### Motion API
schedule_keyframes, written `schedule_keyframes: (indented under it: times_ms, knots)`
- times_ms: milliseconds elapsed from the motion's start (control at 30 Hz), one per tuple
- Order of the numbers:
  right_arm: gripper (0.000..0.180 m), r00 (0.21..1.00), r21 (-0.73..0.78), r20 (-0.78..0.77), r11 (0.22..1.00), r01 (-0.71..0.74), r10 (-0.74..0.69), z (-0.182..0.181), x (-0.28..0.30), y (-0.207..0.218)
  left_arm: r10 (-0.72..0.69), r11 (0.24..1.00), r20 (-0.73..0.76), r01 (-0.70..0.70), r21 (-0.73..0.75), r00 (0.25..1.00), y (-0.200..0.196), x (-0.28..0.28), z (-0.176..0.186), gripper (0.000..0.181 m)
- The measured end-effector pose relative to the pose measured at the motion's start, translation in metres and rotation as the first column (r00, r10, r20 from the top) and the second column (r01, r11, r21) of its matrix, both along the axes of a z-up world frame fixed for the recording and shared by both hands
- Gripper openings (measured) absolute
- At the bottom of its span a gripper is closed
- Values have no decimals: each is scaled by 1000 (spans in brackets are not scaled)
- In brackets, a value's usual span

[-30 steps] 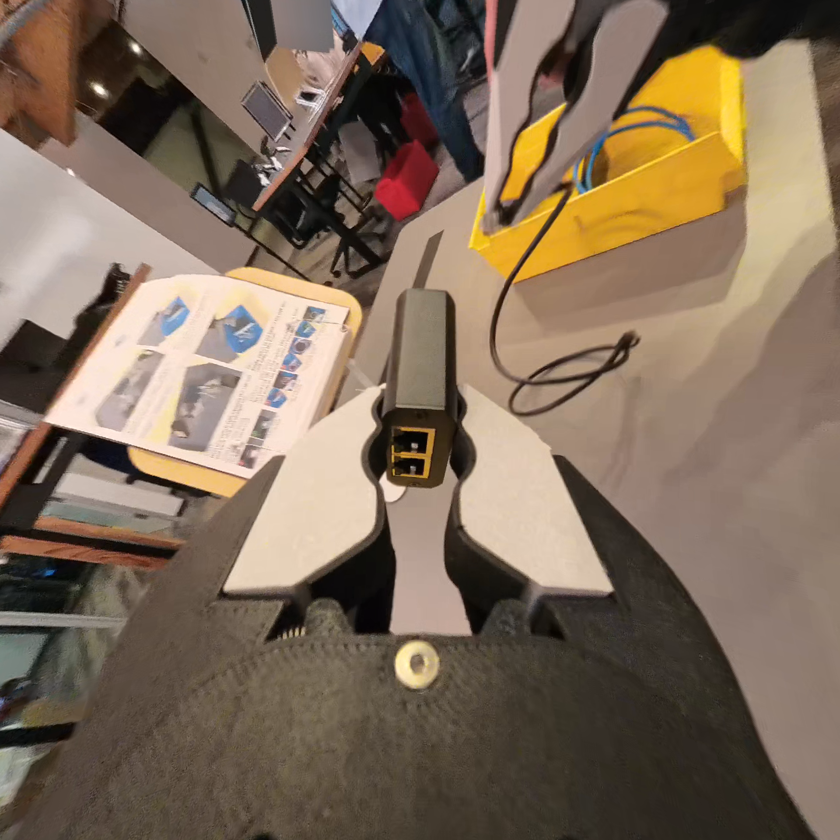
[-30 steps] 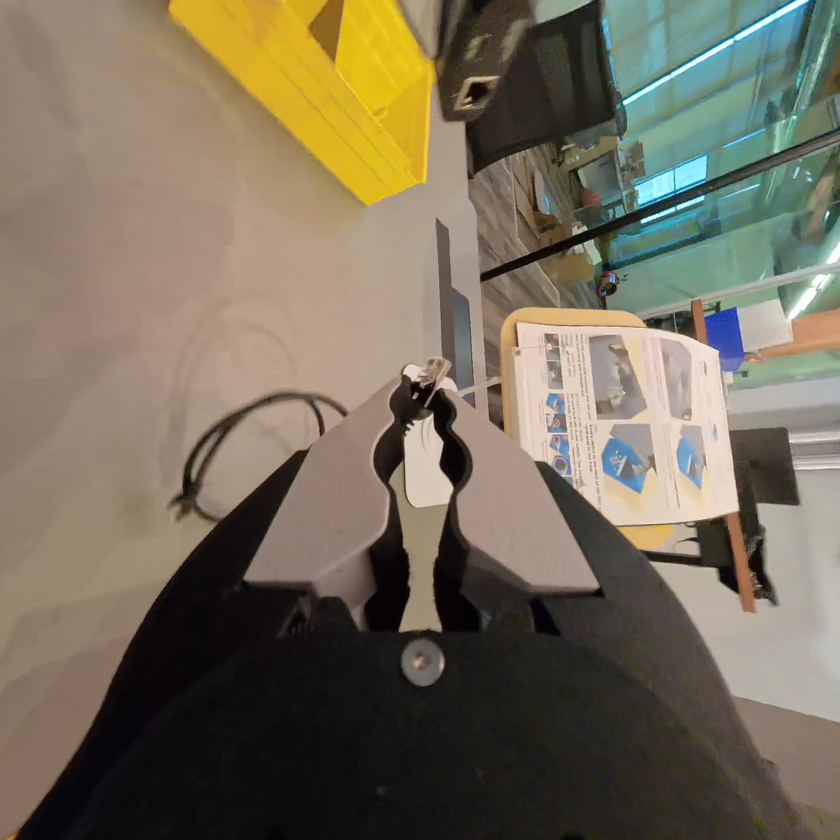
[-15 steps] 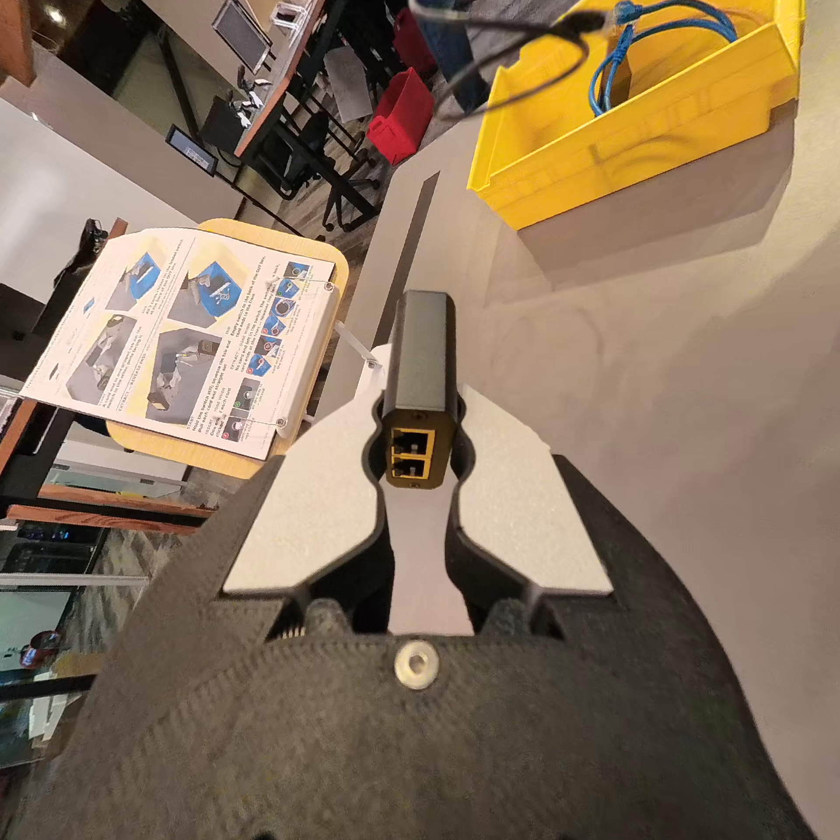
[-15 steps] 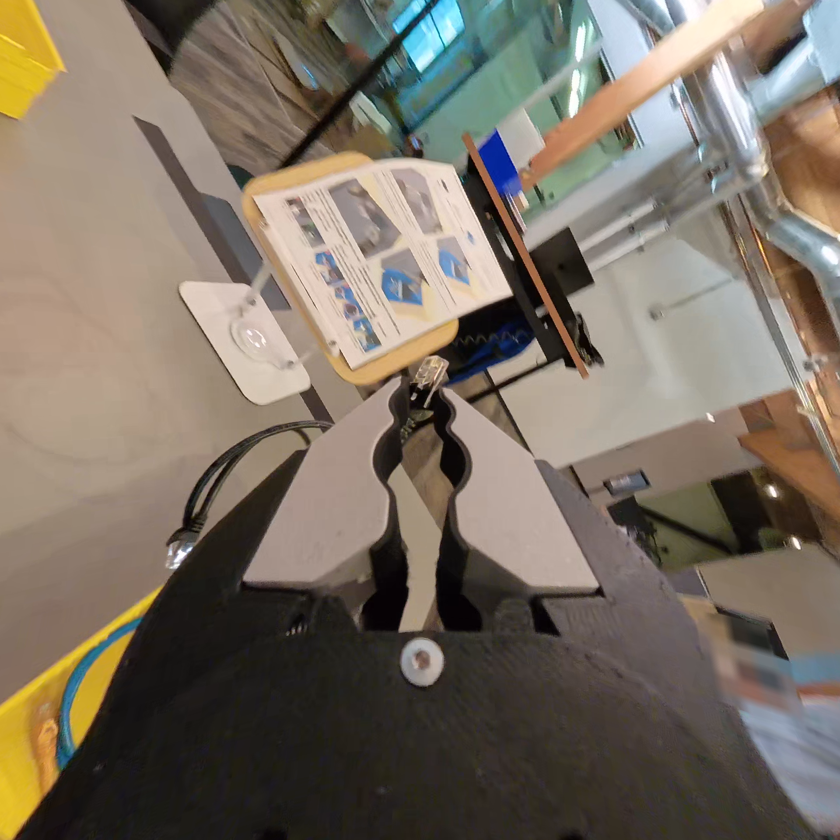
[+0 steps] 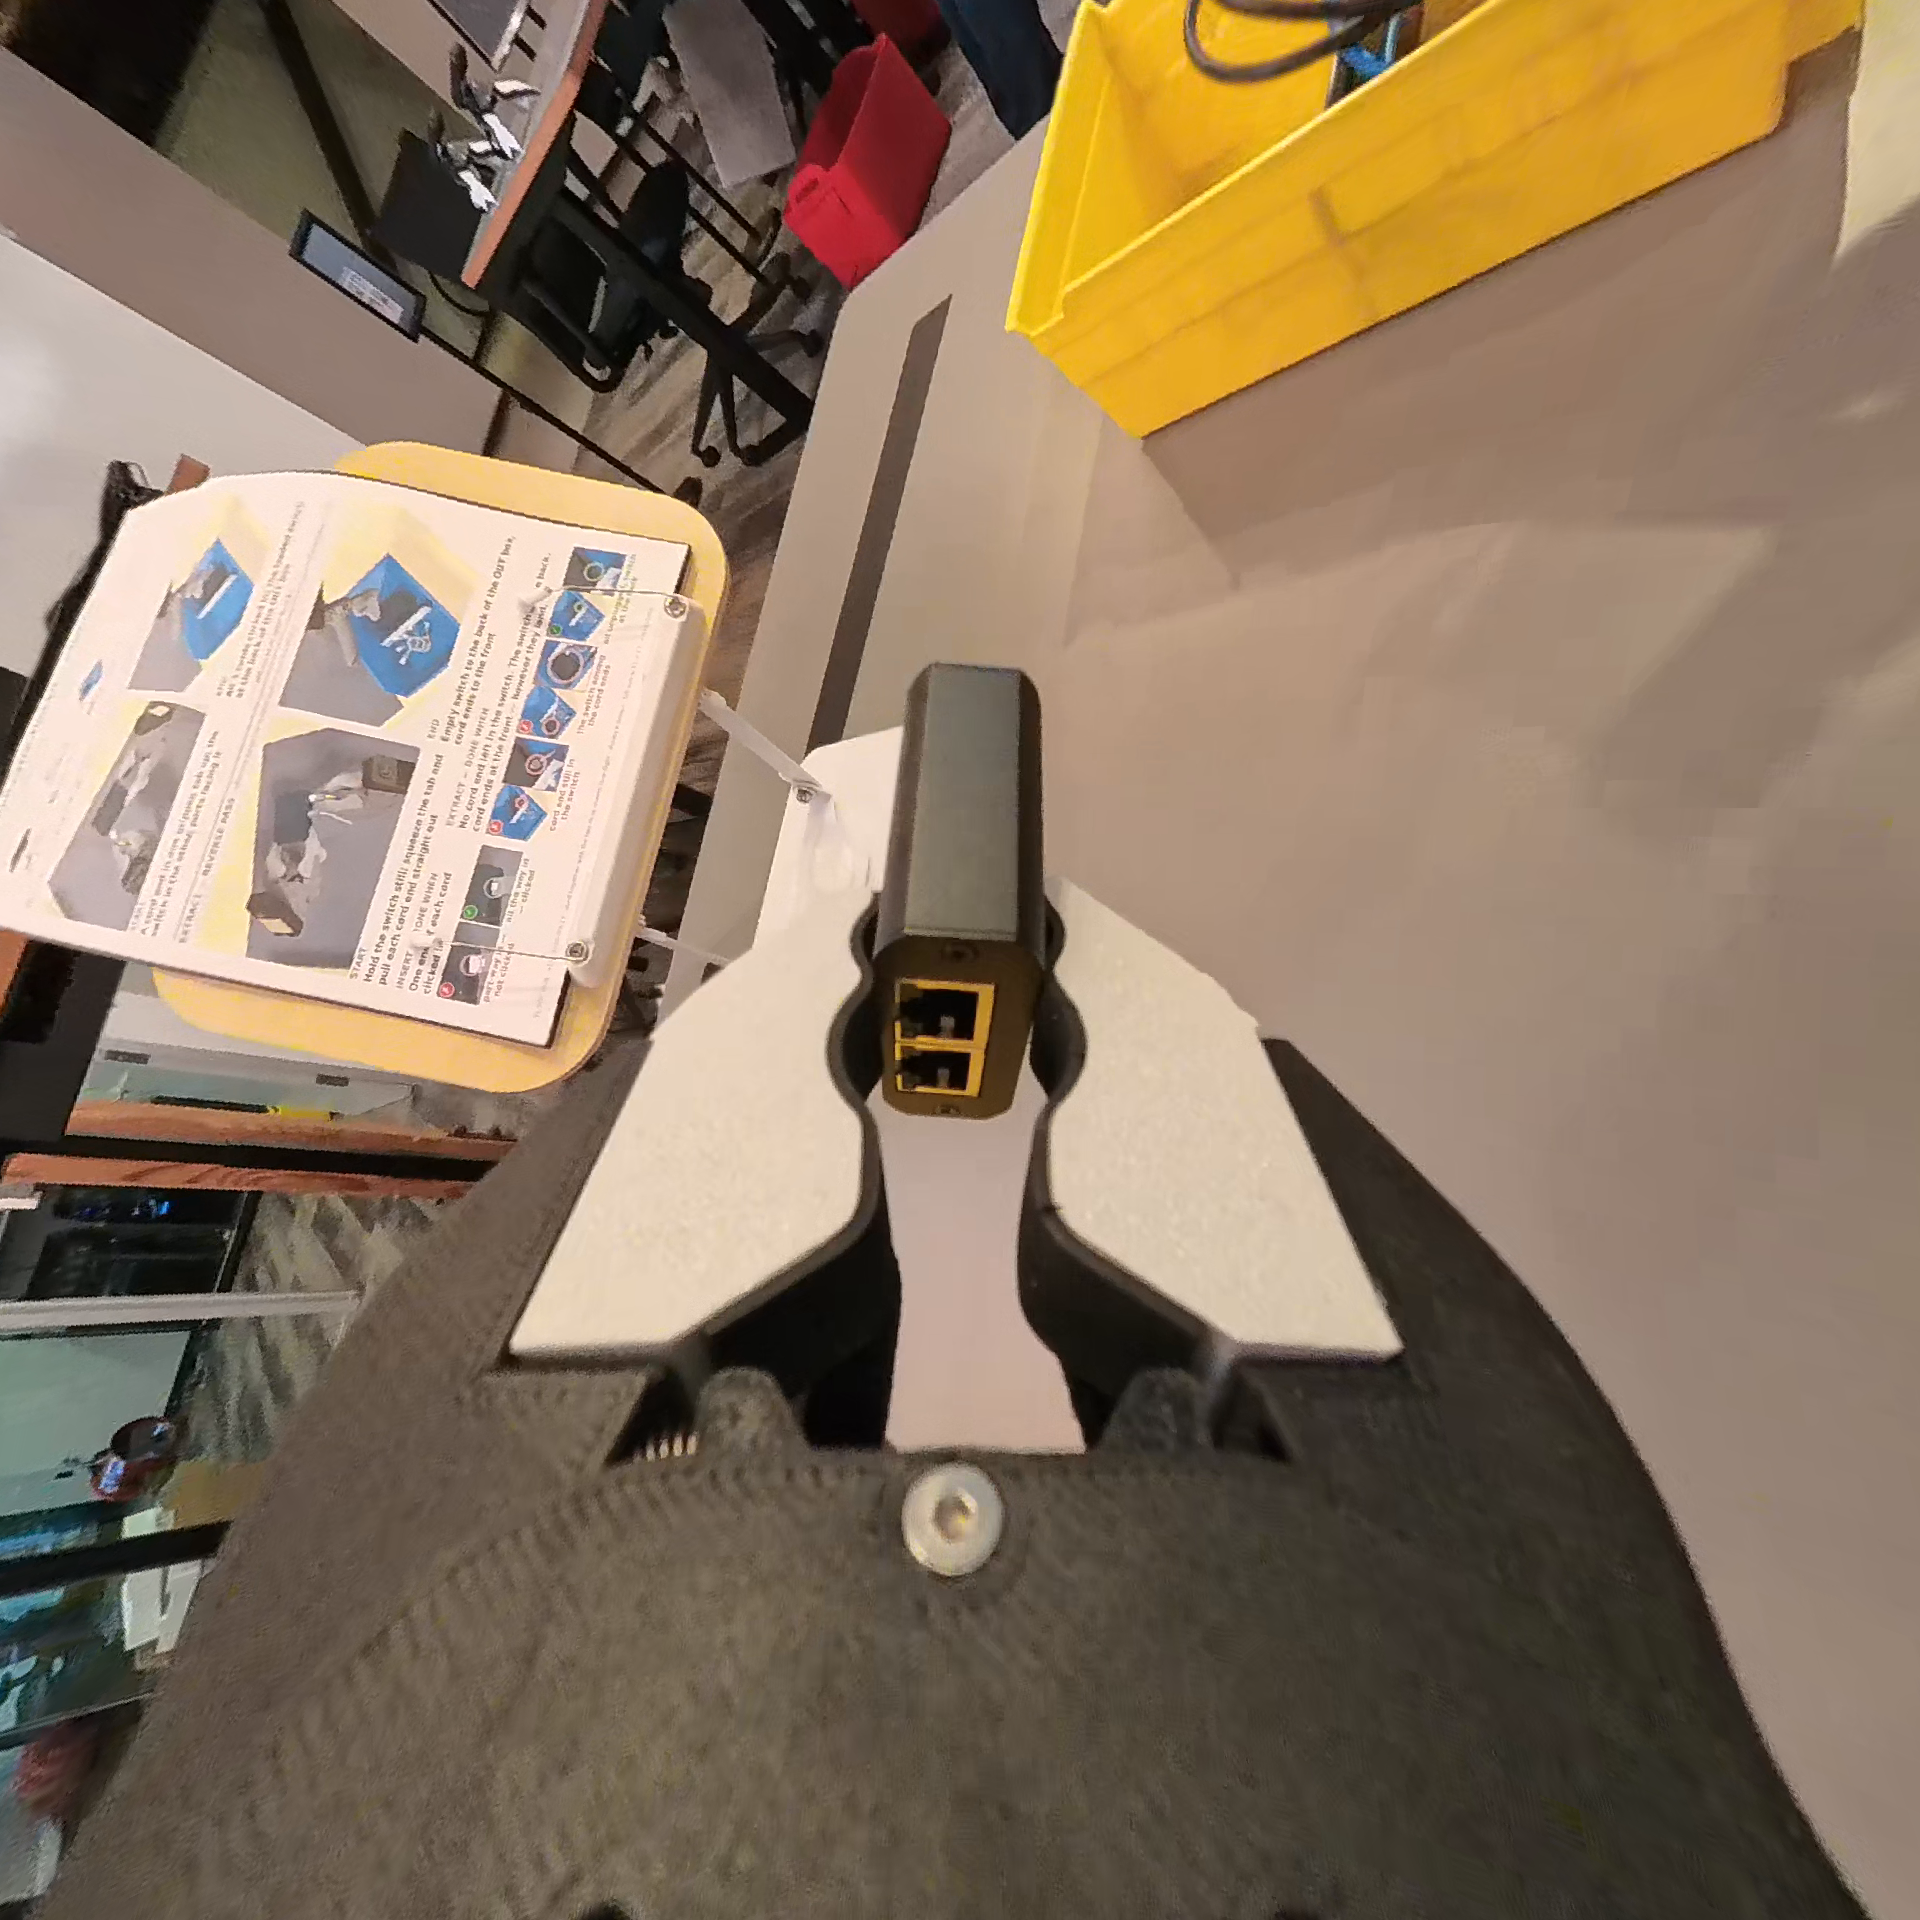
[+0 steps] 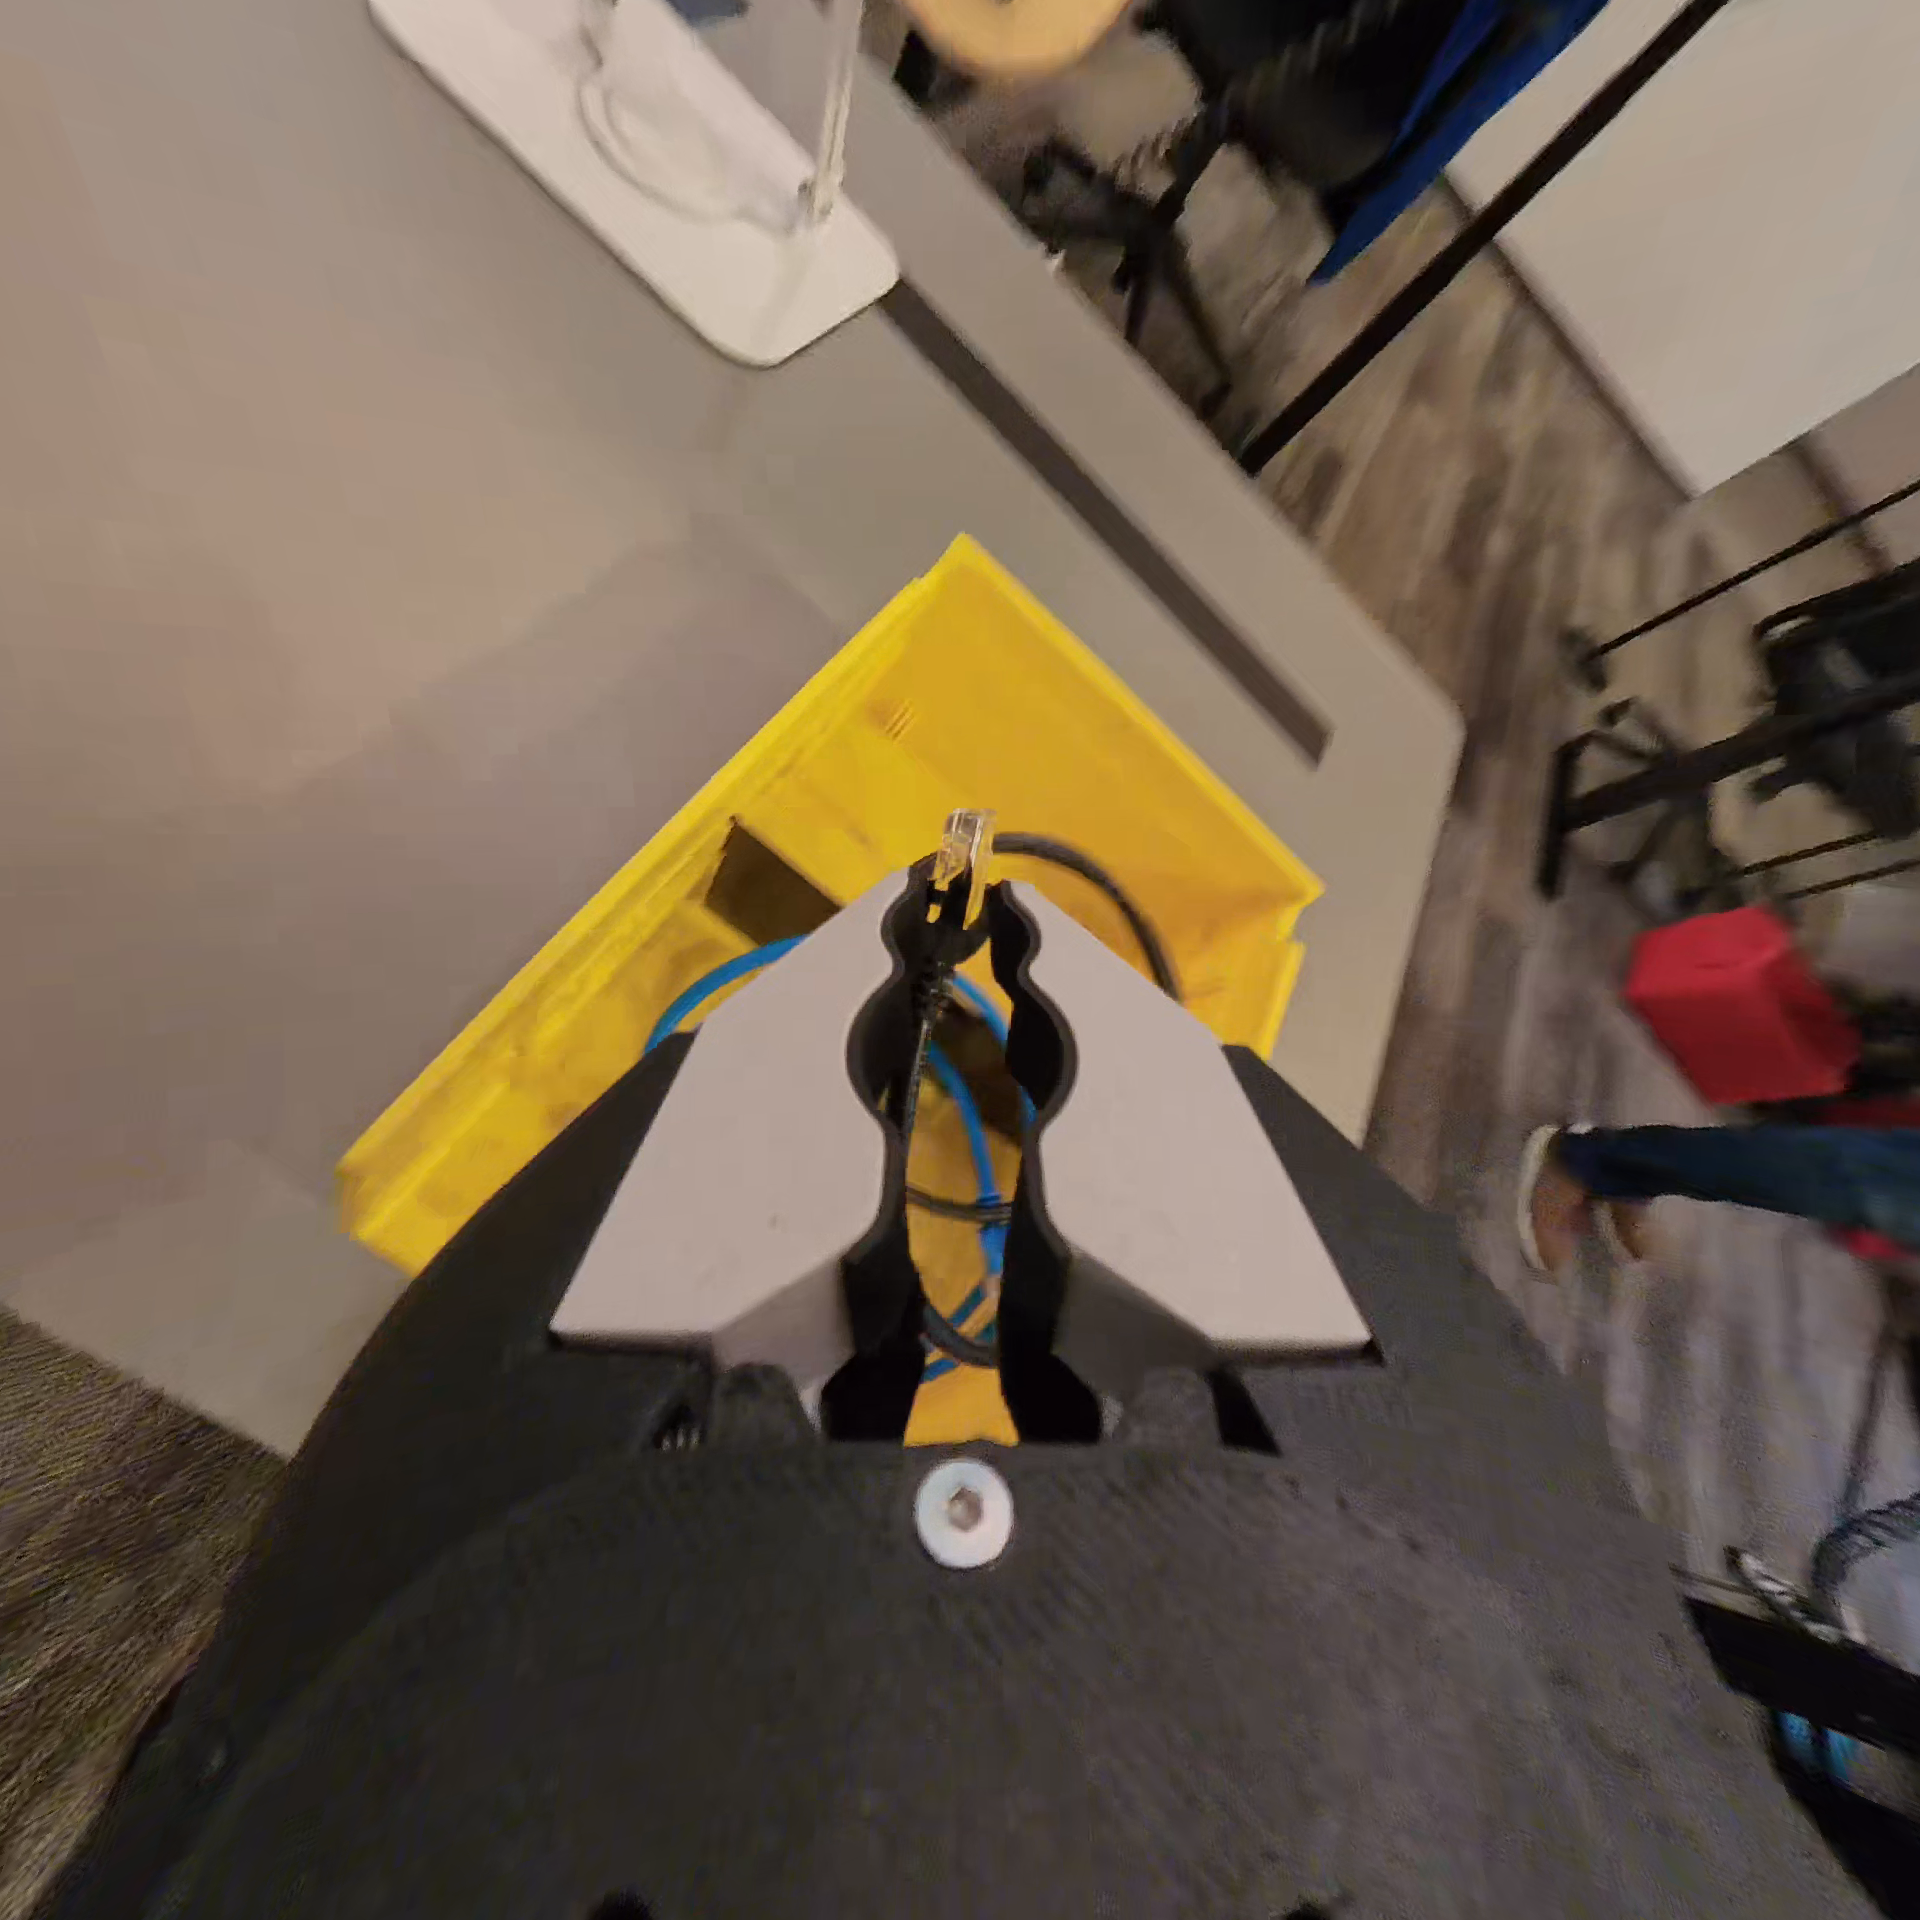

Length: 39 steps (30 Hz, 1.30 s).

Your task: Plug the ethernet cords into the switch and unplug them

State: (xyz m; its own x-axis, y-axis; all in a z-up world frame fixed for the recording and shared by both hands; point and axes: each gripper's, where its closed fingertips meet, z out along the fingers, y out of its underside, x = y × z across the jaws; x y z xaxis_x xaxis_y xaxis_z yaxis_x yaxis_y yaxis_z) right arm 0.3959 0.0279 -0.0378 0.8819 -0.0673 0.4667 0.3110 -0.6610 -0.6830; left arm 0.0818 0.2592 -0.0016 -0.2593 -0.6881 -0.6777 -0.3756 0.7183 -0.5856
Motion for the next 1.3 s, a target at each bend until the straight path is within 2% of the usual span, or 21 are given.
schedule_keyframes:
  times_ms: [133,200,367,400,500,600,733,767,833,867,933,1033,1167,1267,1300]
  knots:
    - [11,987,-54,-159,998,-18,9,-40,-18,-9,-7,1000,-9,7,-11,1000,0,2,-5,24]
    - [11,973,-130,-229,991,-25,-5,-67,-25,-15,-9,1000,-13,9,-16,1000,0,3,-7,24]
    - [12,955,-216,-283,976,32,-94,-114,-18,-17,-19,1000,-27,18,-14,999,-4,5,-15,24]
    - [15,945,-247,-307,968,33,-110,-126,-19,-18,-23,1000,-26,22,-15,999,-6,5,-15,24]
    - [41,950,-354,-282,935,24,-132,-150,-21,-26,-27,1000,-30,27,-3,999,-9,7,-18,24]
    - [53,961,-298,-261,955,12,-94,-131,-26,-24,-26,1000,-41,27,16,999,-11,9,-23,24]
    - [57,988,-227,-130,972,54,-85,-82,-22,-27,-33,999,-38,34,12,999,-15,12,-25,24]
    - [55,994,-187,-89,982,40,-58,-64,-28,-21,-38,999,-35,39,6,999,-17,13,-25,24]
    - [55,994,-64,-21,992,-113,112,-27,-64,5,-50,999,-31,50,-8,998,-21,14,-25,24]
    - [53,977,8,19,977,-212,211,-7,-90,22,-59,998,-34,58,-16,998,-24,15,-26,24]
    - [53,901,105,105,896,-432,422,20,-155,55,-72,997,-37,71,-24,997,-30,17,-28,24]
    - [49,753,135,211,745,-654,623,30,-243,93,-95,995,-54,95,-19,994,-41,17,-33,25]
    - [49,638,94,328,647,-756,697,22,-299,133,-130,992,-58,129,-7,990,-55,16,-34,24]
    - [46,615,90,321,624,-777,720,16,-309,153,-169,986,-54,169,-9,984,-64,14,-33,24]
    - [38,611,99,306,614,-783,730,15,-312,156,-191,982,-48,190,-23,980,-69,13,-33,24]
